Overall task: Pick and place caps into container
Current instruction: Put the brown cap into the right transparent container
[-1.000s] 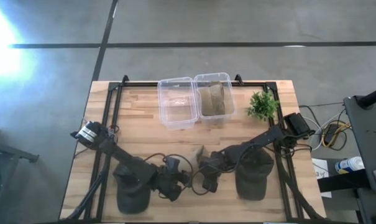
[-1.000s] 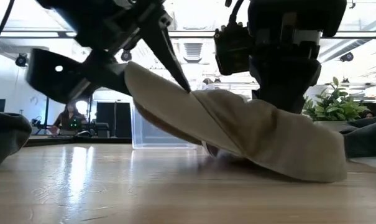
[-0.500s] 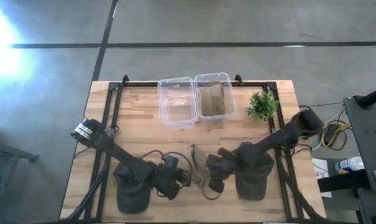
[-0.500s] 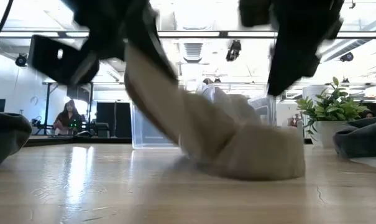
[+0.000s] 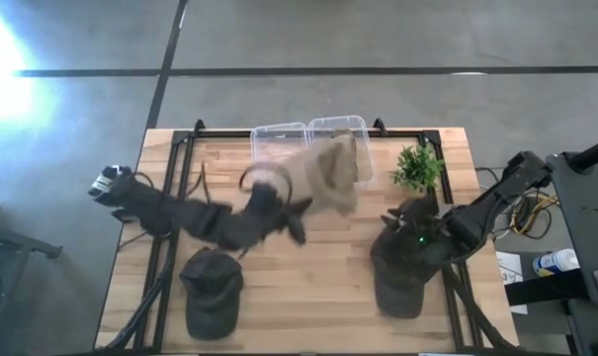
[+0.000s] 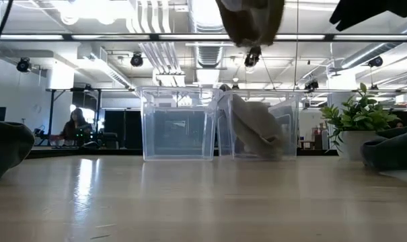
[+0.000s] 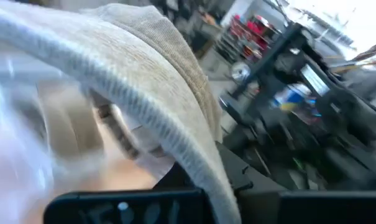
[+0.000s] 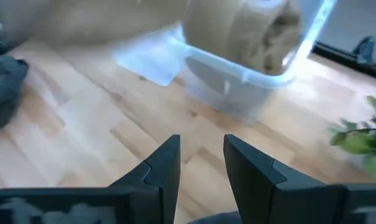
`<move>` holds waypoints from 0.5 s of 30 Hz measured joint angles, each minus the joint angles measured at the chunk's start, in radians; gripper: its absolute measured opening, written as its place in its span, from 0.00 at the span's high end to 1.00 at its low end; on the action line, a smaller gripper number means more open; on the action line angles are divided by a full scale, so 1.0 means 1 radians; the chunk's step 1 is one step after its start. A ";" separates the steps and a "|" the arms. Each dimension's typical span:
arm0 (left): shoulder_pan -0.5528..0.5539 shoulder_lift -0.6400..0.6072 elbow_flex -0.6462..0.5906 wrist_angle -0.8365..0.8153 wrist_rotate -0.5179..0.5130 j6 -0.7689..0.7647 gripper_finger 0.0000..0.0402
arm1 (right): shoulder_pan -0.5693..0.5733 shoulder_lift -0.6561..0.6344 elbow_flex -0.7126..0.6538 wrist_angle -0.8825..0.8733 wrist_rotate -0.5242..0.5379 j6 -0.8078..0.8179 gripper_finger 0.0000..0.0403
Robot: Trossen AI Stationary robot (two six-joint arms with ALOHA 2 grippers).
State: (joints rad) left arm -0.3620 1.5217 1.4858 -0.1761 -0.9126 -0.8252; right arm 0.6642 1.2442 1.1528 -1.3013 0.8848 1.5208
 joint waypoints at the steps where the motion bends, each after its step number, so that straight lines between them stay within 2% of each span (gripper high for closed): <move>1: 0.042 0.009 0.028 -0.003 0.028 0.054 0.99 | -0.003 -0.008 -0.002 -0.008 0.001 -0.001 0.70; 5: 0.228 0.064 0.133 -0.065 0.211 0.150 0.99 | -0.013 -0.016 -0.011 -0.005 0.002 0.000 0.70; 8: 0.378 0.132 0.195 -0.196 0.371 0.063 0.99 | -0.013 -0.004 -0.015 -0.003 0.001 0.032 0.70; 11: 0.503 0.215 0.220 -0.243 0.562 -0.036 0.99 | -0.012 0.015 -0.022 -0.001 0.000 0.069 0.70; 15: 0.599 0.314 0.272 -0.297 0.632 -0.062 0.99 | -0.012 0.042 -0.031 0.001 -0.025 0.102 0.70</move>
State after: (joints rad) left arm 0.2375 1.8360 1.7579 -0.4727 -0.2802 -0.8867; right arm 0.6518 1.2859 1.1214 -1.3003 0.8599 1.6225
